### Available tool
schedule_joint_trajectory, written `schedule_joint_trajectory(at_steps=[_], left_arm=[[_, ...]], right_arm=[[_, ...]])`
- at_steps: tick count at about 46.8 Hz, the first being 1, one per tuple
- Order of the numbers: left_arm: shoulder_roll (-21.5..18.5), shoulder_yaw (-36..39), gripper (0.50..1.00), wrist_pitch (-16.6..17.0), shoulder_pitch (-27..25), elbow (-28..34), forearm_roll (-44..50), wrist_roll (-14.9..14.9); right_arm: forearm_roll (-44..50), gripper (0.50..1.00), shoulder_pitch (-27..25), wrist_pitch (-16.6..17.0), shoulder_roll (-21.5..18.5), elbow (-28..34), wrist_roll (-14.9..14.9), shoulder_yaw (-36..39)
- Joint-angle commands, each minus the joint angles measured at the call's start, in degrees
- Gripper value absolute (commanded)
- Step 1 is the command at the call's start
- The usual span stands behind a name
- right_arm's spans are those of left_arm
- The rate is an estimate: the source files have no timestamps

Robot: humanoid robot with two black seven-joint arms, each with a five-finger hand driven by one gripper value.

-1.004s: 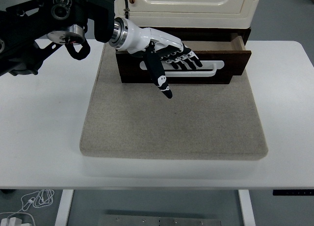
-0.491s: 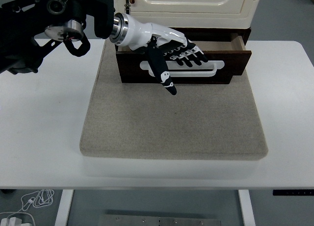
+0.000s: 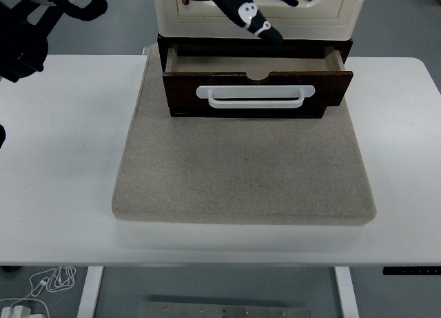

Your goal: Open the drawer under the combination cabinet

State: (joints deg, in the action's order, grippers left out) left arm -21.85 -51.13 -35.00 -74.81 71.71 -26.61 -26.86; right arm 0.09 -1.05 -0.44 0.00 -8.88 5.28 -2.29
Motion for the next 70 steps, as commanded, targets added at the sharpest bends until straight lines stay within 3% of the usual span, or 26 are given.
schedule_joint_trajectory(at_steps=[1, 17, 34, 52, 57, 64, 70], left_arm=[[0.2, -4.1, 1.000, 0.0, 0.0, -1.7, 2.2, 0.4], [0.1, -20.3, 1.000, 0.0, 0.1, -11.2, 10.2, 2.2], [-0.9, -31.5, 1.000, 0.0, 0.1, -22.0, 15.0, 7.7], [-4.3, -32.6, 1.000, 0.3, 0.1, -35.1, 15.1, 19.3], [-4.3, -32.1, 1.000, 7.0, 0.2, -37.2, 15.1, 20.8], [-4.0, -31.8, 1.000, 18.8, -0.7, -42.2, 15.3, 20.1], [-2.3, -31.4, 1.000, 24.6, -0.7, -45.7, 15.3, 19.8]], right_arm=[[0.0, 0.928, 0.0, 0.0, 0.0, 0.0, 0.0, 0.0], [0.0, 0.928, 0.0, 0.0, 0.0, 0.0, 0.0, 0.0], [0.0, 0.928, 0.0, 0.0, 0.0, 0.0, 0.0, 0.0], [0.0, 0.928, 0.0, 0.0, 0.0, 0.0, 0.0, 0.0], [0.0, 0.928, 0.0, 0.0, 0.0, 0.0, 0.0, 0.0], [-0.1, 0.928, 0.0, 0.3, 0.0, 0.0, 0.0, 0.2], [-0.2, 0.928, 0.0, 0.4, 0.0, 0.0, 0.0, 0.1]])
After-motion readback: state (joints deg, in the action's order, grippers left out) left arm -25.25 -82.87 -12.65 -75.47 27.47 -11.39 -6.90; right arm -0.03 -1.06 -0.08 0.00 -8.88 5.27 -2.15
